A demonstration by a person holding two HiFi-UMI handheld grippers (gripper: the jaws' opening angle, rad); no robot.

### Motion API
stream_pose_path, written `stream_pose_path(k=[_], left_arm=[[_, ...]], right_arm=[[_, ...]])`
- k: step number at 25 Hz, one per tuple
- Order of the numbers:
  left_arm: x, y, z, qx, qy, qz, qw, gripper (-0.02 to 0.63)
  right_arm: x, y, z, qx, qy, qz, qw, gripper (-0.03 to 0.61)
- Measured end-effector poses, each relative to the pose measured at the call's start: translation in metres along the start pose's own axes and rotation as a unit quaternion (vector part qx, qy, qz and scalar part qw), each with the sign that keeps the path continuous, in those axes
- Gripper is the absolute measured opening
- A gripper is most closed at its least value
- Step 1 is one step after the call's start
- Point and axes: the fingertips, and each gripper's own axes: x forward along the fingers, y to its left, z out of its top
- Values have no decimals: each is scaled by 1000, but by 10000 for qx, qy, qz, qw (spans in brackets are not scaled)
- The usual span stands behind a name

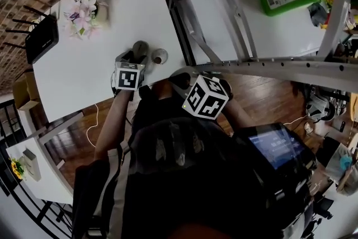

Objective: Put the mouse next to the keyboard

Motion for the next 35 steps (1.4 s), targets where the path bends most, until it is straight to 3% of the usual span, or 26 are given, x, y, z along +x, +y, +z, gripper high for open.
stream_pose_path(k=[12, 31, 35], left_arm=[[-14, 19, -18, -295, 26, 79, 9995, 278], [-26, 51, -45, -318, 111, 31, 9994, 275], [-33, 57, -46, -142, 11, 21, 9999, 276]], right_arm=[[5, 8, 5, -167, -54, 247, 9995, 6], [26, 18, 31, -249, 119, 247, 9993, 6], [32, 20, 39, -233, 136, 218, 9994, 6]])
